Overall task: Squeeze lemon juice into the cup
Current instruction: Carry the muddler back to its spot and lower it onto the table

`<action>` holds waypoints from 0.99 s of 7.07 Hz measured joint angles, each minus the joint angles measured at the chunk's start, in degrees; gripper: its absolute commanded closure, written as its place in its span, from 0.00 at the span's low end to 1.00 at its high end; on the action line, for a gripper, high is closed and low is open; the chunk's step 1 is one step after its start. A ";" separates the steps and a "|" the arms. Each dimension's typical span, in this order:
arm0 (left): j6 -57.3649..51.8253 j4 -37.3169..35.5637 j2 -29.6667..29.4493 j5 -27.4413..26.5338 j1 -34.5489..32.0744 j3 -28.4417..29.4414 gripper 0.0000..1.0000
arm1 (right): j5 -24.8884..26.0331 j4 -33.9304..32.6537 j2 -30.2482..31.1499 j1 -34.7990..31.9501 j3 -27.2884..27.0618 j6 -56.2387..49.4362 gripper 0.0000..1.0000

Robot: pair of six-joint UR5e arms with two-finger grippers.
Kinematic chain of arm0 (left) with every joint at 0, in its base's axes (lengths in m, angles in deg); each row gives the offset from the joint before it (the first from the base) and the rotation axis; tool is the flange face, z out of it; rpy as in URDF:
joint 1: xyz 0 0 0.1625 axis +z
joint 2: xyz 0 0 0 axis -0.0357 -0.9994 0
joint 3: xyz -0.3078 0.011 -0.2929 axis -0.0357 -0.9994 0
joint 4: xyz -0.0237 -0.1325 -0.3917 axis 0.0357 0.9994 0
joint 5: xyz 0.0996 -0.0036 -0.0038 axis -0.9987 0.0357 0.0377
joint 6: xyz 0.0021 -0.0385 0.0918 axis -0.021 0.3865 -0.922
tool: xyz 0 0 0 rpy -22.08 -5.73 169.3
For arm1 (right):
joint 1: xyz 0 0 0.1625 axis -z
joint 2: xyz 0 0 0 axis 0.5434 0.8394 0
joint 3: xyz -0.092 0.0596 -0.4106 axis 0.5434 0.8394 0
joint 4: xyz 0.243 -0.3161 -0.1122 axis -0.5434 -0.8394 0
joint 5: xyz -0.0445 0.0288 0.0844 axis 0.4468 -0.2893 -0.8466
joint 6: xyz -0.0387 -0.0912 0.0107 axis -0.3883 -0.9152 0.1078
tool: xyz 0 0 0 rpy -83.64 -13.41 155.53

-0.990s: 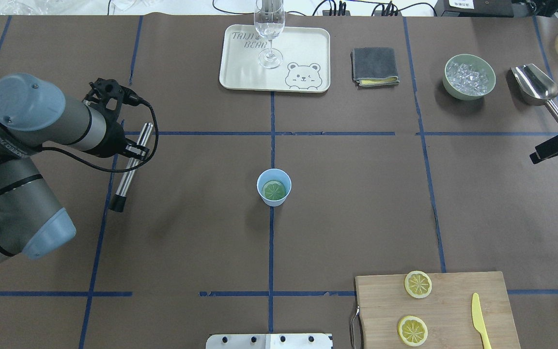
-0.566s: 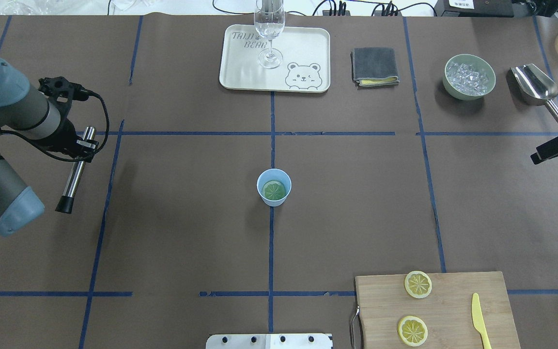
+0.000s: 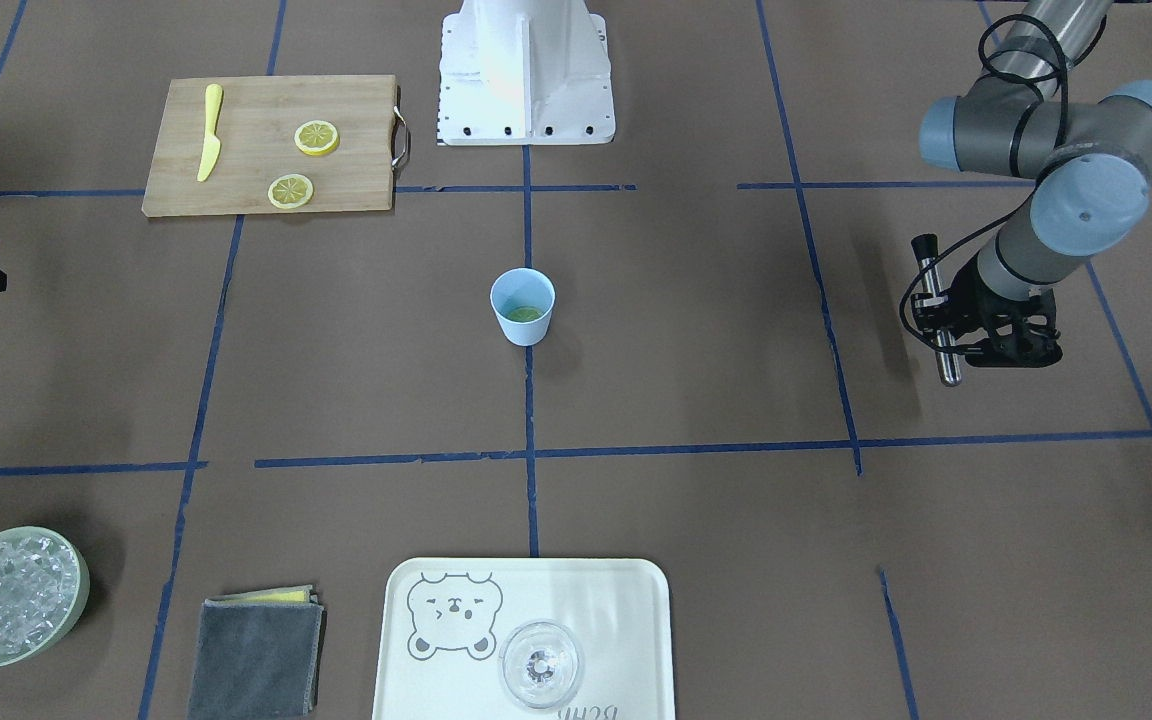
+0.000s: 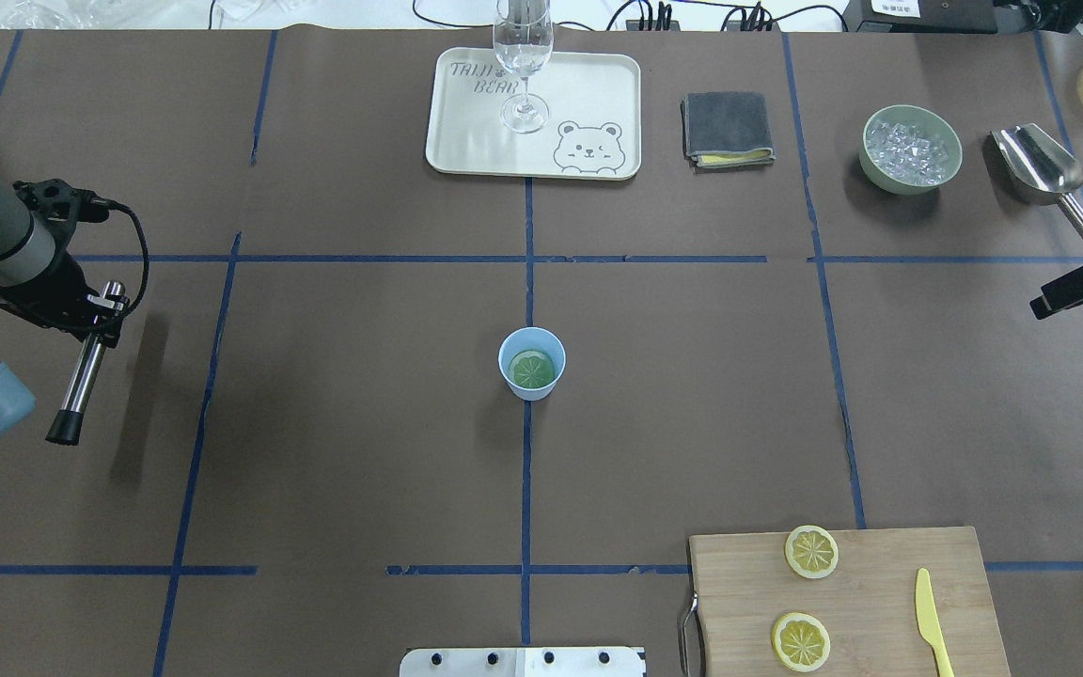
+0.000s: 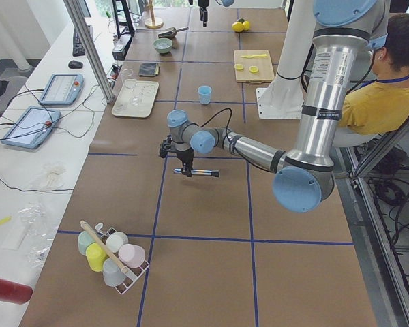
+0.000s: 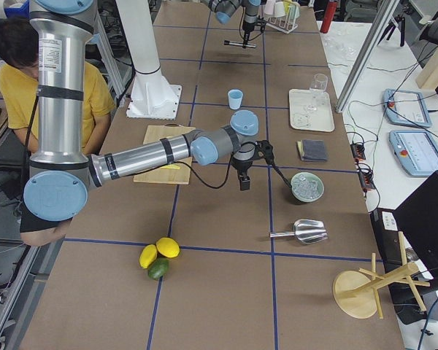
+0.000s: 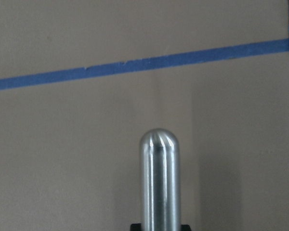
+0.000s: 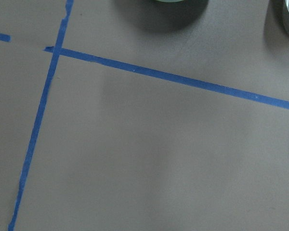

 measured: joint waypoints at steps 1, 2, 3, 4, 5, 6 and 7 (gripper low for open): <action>2.21 0.09 -0.02 0.41 0.15 0.56 1.00 | 0.00 0.01 0.00 -0.01 -0.01 0.00 0.01; 3.34 0.14 -0.03 0.59 0.26 0.85 1.00 | 0.00 0.01 0.00 -0.05 -0.09 0.06 0.01; 3.61 0.16 0.04 0.59 0.33 1.05 1.00 | 0.00 0.01 0.15 -0.08 -0.36 0.17 0.00; 3.41 0.25 0.10 0.48 0.37 1.20 1.00 | -0.02 0.01 0.43 -0.09 -0.84 0.34 0.01; 3.22 0.41 0.09 0.39 0.46 1.26 1.00 | -0.06 0.01 0.61 -0.09 -1.12 0.44 0.01; 3.15 0.53 0.03 0.33 0.53 1.28 1.00 | -0.08 0.01 0.66 -0.06 -1.21 0.51 0.00; 3.12 0.73 0.00 0.26 0.56 1.28 1.00 | -0.08 0.01 0.69 -0.03 -1.23 0.56 0.00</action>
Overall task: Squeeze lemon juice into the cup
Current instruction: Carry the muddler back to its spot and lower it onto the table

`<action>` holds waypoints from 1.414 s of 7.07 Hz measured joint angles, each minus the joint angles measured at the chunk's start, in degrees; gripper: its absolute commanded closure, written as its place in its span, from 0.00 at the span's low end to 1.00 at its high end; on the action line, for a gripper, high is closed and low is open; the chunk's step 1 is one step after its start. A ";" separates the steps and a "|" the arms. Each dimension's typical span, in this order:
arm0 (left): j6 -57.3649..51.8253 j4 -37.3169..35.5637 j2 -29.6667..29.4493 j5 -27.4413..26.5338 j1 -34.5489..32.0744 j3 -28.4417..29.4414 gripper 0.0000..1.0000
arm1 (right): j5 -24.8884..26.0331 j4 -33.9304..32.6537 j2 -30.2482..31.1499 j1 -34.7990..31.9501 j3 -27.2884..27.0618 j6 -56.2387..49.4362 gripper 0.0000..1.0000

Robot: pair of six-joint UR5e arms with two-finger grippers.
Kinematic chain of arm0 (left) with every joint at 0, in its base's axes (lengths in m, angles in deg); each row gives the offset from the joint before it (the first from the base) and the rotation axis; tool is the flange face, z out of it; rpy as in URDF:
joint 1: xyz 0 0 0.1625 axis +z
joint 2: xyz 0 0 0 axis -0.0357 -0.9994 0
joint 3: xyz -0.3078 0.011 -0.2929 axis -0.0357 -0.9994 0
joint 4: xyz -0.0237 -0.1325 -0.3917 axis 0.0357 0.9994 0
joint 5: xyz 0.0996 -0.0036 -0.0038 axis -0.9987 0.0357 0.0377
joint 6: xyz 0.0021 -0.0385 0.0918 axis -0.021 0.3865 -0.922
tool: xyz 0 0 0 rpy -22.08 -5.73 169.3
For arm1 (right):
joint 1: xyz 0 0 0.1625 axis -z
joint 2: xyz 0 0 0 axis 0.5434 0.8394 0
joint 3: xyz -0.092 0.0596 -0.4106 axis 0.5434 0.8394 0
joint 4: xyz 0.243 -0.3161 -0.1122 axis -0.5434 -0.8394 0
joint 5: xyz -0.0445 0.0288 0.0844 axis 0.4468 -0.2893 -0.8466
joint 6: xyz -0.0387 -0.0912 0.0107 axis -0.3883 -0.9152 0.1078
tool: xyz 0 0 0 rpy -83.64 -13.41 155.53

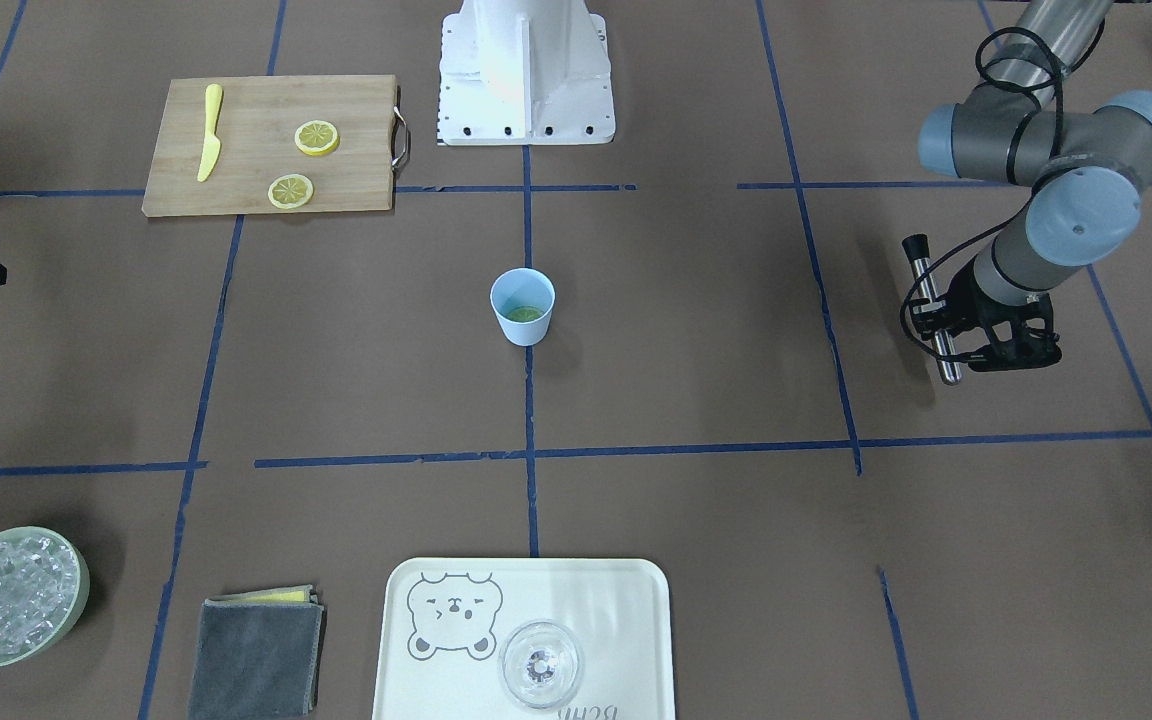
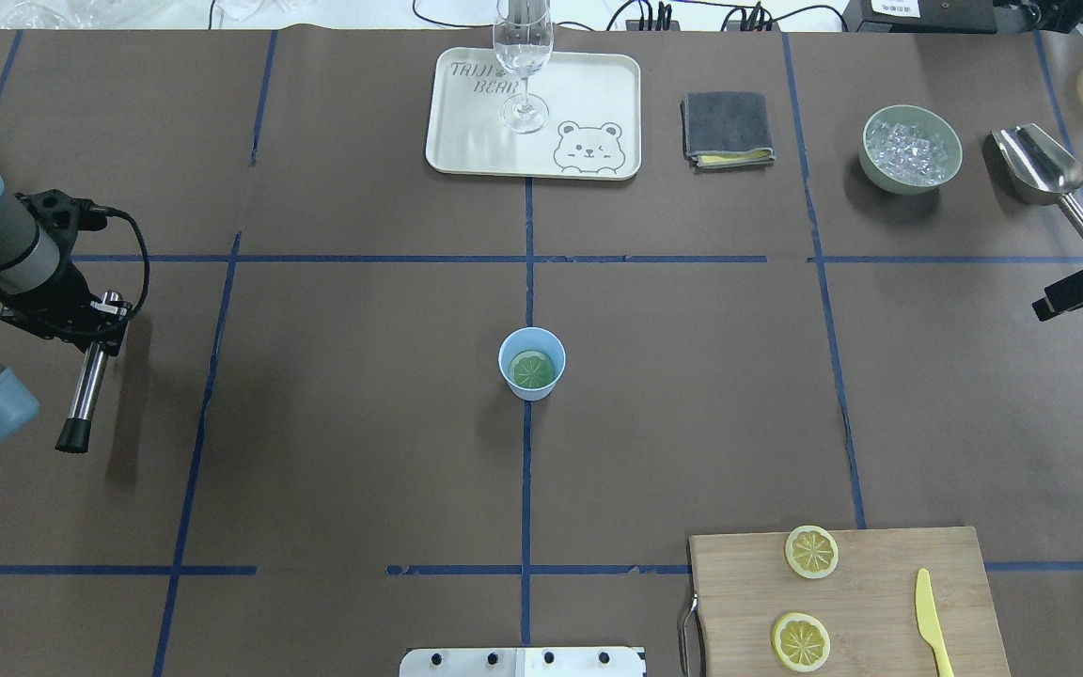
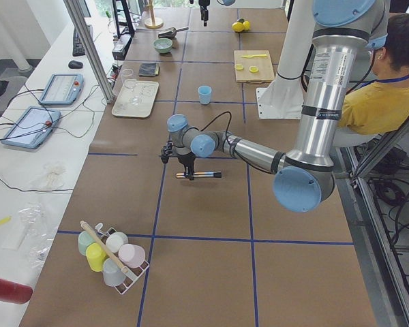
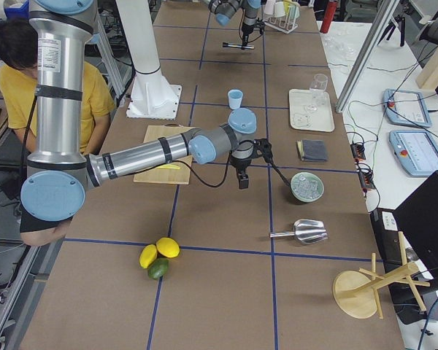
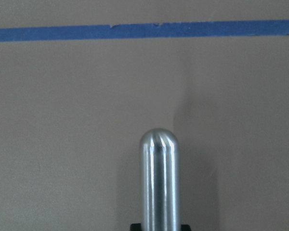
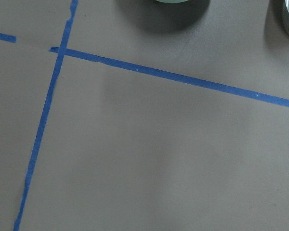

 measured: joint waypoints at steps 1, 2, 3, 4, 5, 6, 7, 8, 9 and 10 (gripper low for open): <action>-0.03 0.28 0.00 -0.08 0.03 0.01 1.00 | 0.00 0.00 0.01 0.00 -0.04 0.02 0.00; -0.07 0.47 0.00 -0.17 0.06 -0.01 1.00 | 0.00 0.00 0.01 0.01 -0.06 0.03 0.00; -0.12 0.56 -0.03 -0.25 0.09 -0.03 1.00 | 0.00 -0.02 0.01 0.01 -0.05 0.03 0.00; -0.18 0.60 -0.08 -0.32 0.10 -0.03 1.00 | -0.03 -0.04 0.02 0.01 -0.03 0.03 0.00; -0.24 0.68 -0.12 -0.35 0.15 0.00 1.00 | -0.06 -0.04 0.02 0.01 -0.03 0.03 0.00; -0.26 0.88 -0.17 -0.36 0.26 0.17 1.00 | -0.08 -0.07 0.01 0.01 -0.02 0.04 0.00; -0.27 1.12 -0.24 -0.36 0.48 0.39 1.00 | -0.09 -0.06 0.02 0.01 -0.02 0.03 0.00; -0.28 1.30 -0.34 -0.36 0.69 0.64 0.96 | -0.09 -0.03 0.02 0.00 -0.03 0.04 0.00; -0.28 1.42 -0.48 -0.36 0.80 0.89 0.95 | -0.09 -0.01 0.04 -0.04 -0.16 0.02 0.00; -0.30 1.47 -0.57 -0.36 0.93 1.04 0.93 | -0.16 -0.01 0.07 -0.15 -0.48 -0.02 0.00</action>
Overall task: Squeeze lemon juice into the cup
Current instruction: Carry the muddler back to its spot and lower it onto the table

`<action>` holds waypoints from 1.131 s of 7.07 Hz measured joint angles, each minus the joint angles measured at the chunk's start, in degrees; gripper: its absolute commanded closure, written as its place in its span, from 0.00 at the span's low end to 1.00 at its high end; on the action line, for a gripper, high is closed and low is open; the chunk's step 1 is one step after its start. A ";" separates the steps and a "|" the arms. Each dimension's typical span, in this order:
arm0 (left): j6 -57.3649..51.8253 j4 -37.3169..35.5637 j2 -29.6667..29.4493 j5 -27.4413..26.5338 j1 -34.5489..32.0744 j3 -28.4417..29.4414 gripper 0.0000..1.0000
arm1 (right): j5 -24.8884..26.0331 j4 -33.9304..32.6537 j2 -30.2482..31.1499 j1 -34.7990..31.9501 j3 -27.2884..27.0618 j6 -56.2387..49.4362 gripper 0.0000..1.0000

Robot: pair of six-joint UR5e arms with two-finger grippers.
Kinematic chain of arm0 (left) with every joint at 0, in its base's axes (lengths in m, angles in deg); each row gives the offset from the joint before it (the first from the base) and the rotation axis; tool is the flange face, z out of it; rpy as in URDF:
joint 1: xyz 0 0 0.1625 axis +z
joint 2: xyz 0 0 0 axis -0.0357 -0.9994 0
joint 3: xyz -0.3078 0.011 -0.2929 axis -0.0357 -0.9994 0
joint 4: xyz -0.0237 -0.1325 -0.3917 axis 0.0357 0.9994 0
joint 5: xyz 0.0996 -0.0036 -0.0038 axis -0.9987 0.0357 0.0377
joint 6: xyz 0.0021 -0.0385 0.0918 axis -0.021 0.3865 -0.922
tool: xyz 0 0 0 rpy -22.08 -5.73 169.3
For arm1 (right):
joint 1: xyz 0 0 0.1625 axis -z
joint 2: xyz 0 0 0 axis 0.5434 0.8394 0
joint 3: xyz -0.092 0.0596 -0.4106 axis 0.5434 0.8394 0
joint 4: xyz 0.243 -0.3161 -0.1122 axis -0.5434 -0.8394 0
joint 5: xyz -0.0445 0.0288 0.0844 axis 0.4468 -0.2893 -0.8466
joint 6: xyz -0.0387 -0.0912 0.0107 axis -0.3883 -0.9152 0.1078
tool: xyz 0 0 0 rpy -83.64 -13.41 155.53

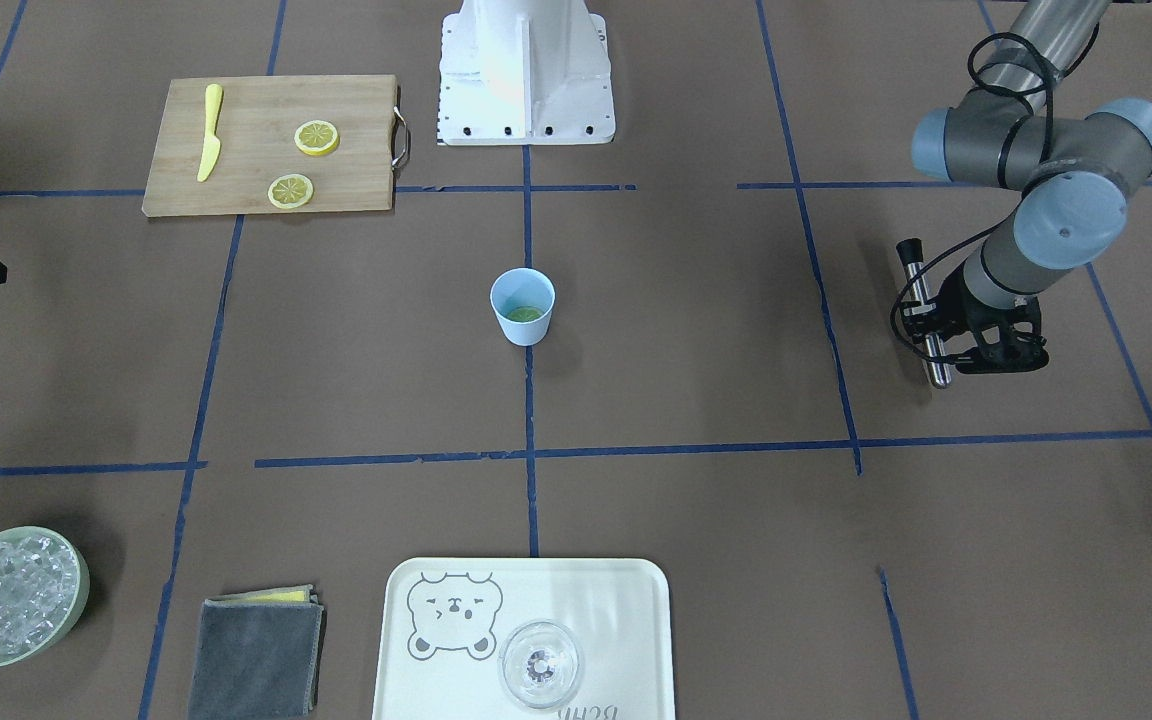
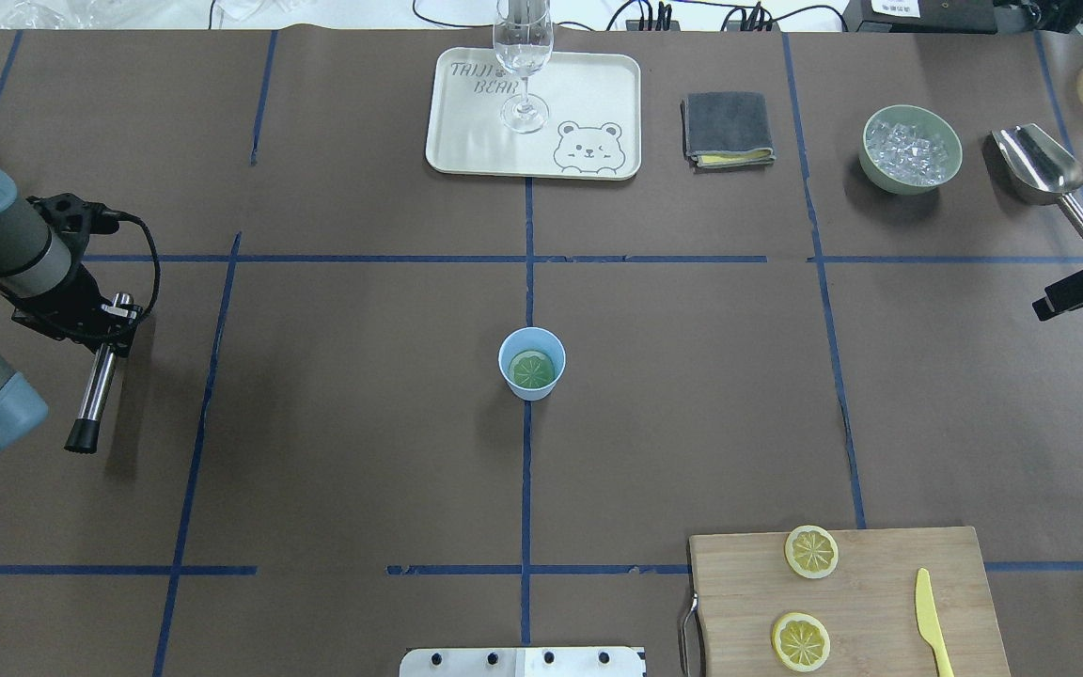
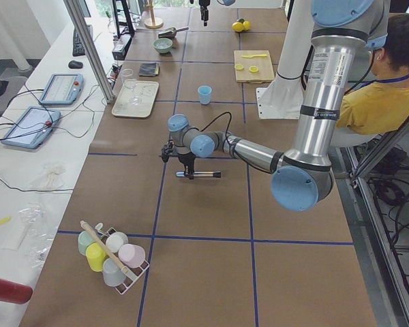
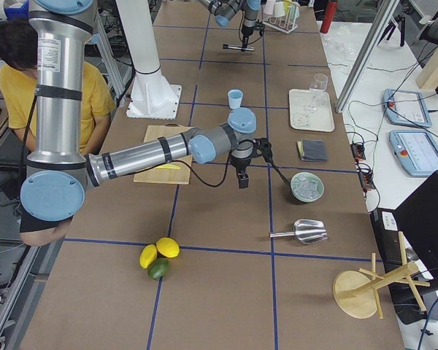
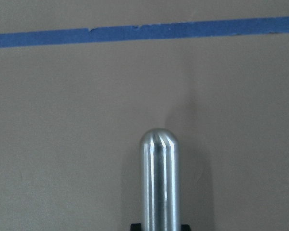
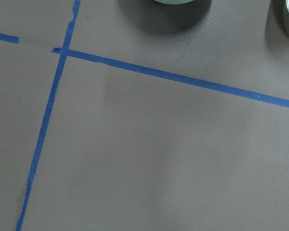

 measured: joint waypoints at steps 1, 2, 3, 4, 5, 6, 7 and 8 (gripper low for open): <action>0.00 0.02 -0.04 0.00 0.16 0.16 0.91 | -0.11 0.00 0.10 -0.14 -0.43 0.00 0.00; 0.08 0.03 -0.07 0.00 0.26 0.21 0.87 | -0.16 -0.01 0.26 -0.28 -0.83 0.03 0.00; 0.17 0.01 -0.09 0.00 0.29 0.10 0.69 | -0.21 -0.05 0.33 -0.38 -1.10 0.05 0.00; 0.28 -0.03 -0.10 -0.02 0.32 -0.12 0.43 | -0.25 -0.07 0.47 -0.50 -1.45 0.05 0.00; 0.44 -0.05 -0.11 -0.04 0.33 -0.29 0.36 | -0.32 -0.08 0.69 -0.58 -1.82 0.05 0.00; 0.59 -0.05 -0.11 -0.02 0.33 -0.29 0.34 | -0.40 -0.08 0.83 -0.59 -1.95 0.06 0.00; 0.62 -0.06 -0.11 -0.03 0.33 -0.25 0.33 | -0.44 -0.08 0.83 -0.58 -1.94 0.06 0.00; 0.63 -0.08 -0.14 -0.06 0.33 -0.43 0.35 | -0.46 -0.08 0.78 -0.57 -1.94 0.06 0.00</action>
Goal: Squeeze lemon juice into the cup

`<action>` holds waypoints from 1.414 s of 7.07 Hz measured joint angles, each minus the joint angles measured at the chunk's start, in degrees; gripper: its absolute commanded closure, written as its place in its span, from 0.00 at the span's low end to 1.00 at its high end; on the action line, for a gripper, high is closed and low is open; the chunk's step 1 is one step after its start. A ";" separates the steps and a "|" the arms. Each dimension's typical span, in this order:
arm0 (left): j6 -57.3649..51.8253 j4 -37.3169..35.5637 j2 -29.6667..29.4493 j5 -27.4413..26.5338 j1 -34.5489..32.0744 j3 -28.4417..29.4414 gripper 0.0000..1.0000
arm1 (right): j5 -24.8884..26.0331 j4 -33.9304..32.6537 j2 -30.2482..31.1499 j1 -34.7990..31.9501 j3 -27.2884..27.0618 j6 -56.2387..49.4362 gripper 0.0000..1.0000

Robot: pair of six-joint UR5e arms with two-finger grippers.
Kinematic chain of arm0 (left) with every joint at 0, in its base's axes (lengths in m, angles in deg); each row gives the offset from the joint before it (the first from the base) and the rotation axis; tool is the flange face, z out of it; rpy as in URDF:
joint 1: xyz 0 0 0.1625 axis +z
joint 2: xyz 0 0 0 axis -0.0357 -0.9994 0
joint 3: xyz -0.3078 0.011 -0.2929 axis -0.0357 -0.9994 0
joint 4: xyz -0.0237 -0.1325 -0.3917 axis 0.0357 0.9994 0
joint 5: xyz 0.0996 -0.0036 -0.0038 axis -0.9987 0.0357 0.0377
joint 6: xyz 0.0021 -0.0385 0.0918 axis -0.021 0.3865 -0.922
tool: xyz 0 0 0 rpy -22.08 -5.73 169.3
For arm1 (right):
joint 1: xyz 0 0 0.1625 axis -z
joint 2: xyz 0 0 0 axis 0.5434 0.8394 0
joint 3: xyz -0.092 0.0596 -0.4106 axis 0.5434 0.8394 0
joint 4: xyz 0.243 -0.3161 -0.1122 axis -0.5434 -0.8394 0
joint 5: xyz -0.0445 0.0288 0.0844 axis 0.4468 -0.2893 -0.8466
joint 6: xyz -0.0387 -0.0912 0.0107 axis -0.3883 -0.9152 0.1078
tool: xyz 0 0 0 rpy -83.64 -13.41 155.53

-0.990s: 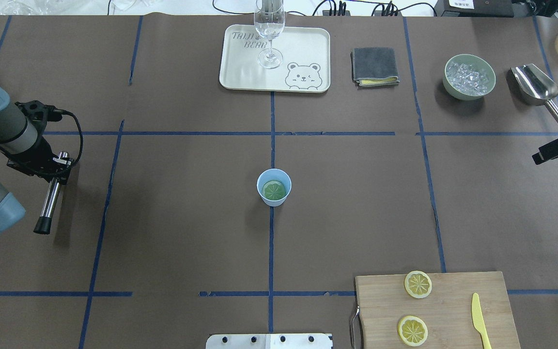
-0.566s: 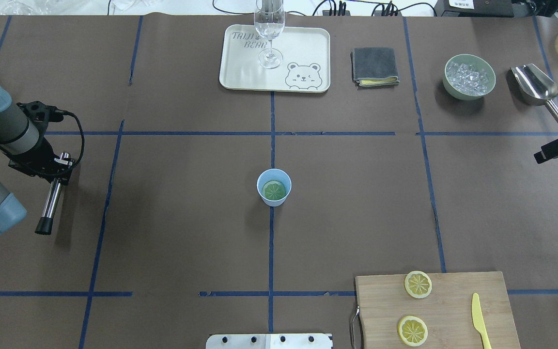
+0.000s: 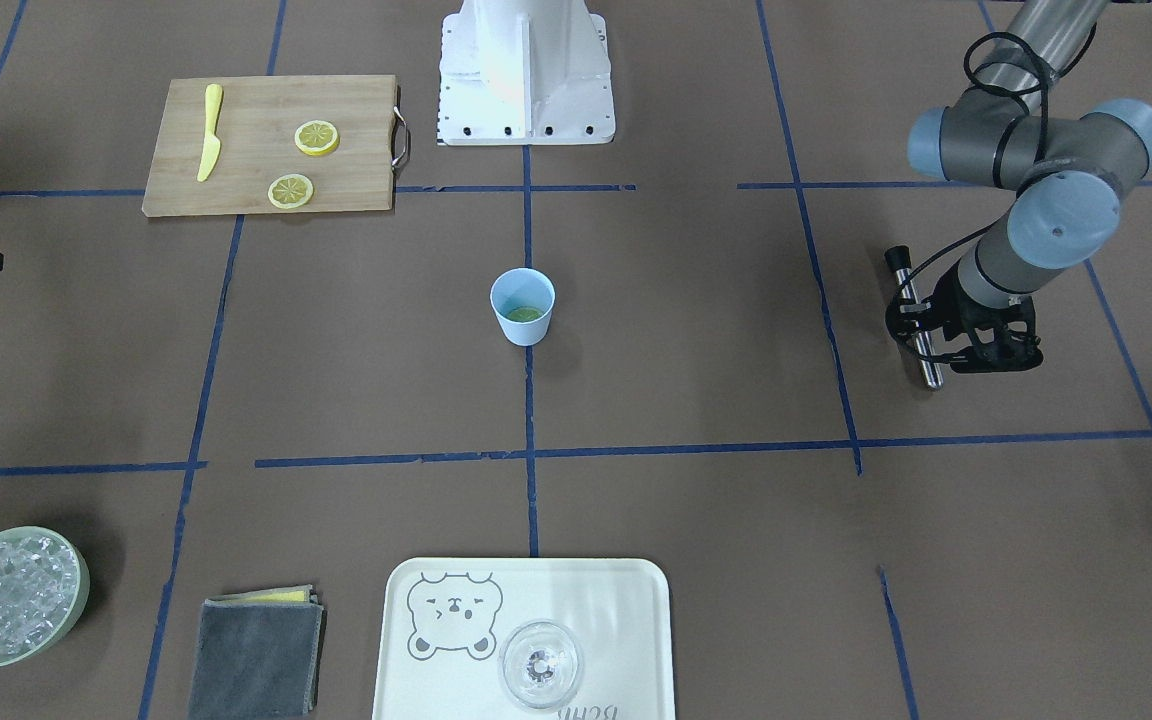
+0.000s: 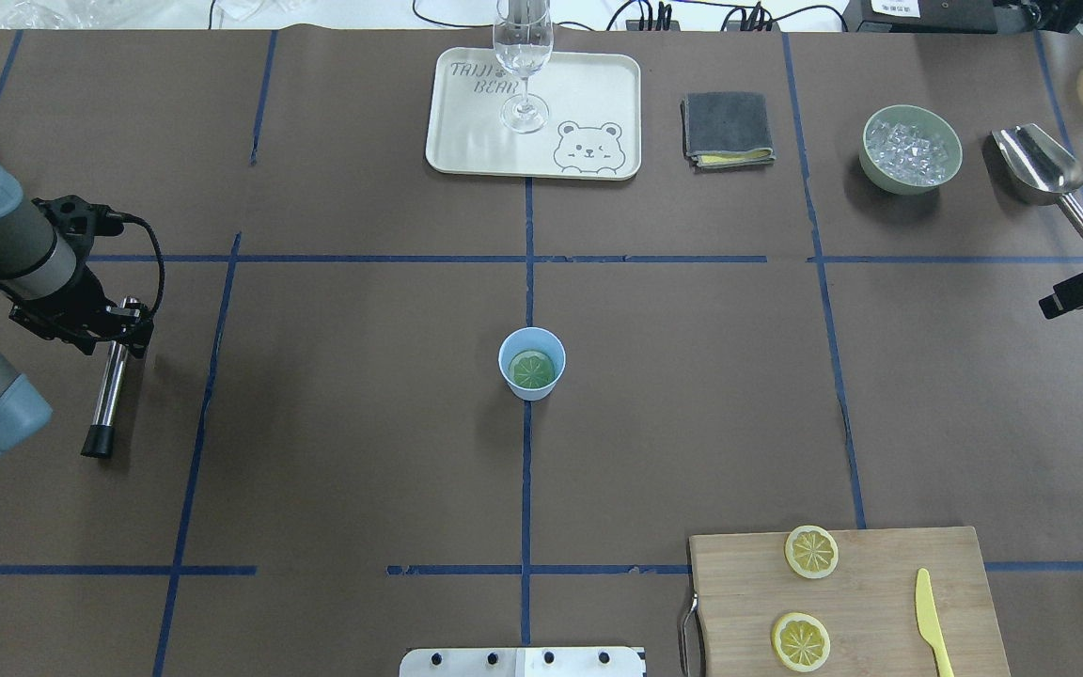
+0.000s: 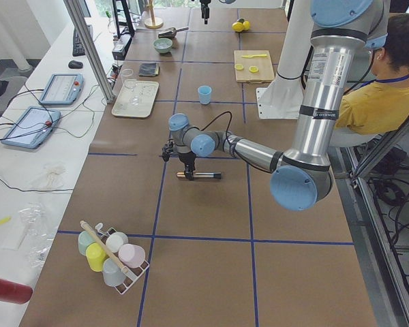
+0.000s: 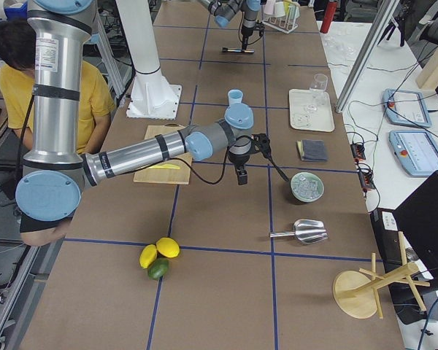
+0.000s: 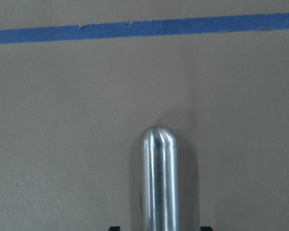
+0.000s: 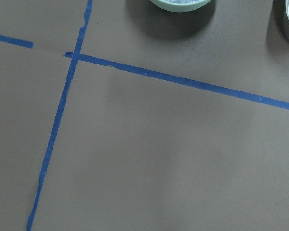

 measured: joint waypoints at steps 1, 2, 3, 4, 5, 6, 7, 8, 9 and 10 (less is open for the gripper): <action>-0.12 -0.10 0.08 -0.04 -0.10 -1.03 0.36 | -0.01 0.00 -0.01 -0.03 0.02 0.00 0.00; -0.83 -0.23 0.56 -0.06 -0.56 -3.58 0.35 | -0.09 0.00 0.01 -0.32 0.07 -0.17 0.00; -3.19 -0.29 1.62 -0.05 -2.20 -7.03 0.27 | -0.42 -0.10 0.05 -1.24 0.34 -0.97 0.00; -8.34 -0.31 3.26 0.11 -5.88 -9.88 0.26 | -1.12 -0.42 0.12 -3.08 1.25 -3.25 0.00; -16.00 -0.34 5.40 0.41 -11.26 -11.58 0.06 | -2.23 -0.87 0.13 -5.83 3.02 -6.98 0.00; -24.16 -0.45 7.56 0.61 -17.27 -12.35 0.00 | -3.30 -1.51 0.10 -8.94 5.10 -10.66 0.00; -30.39 -0.62 9.46 0.88 -23.04 -12.63 0.00 | -3.83 -3.39 0.11 -12.03 6.81 -14.20 0.00; -35.22 -1.06 11.37 1.81 -28.76 -12.65 0.00 | -4.01 -7.42 0.05 -15.03 7.75 -18.32 0.00; -40.98 -3.01 12.93 3.55 -33.93 -12.20 0.00 | -3.90 -13.01 -0.23 -18.03 8.11 -23.82 0.00; -47.77 -7.15 13.72 5.45 -38.16 -11.55 0.00 | -3.59 -17.64 -0.53 -20.26 8.22 -28.44 0.00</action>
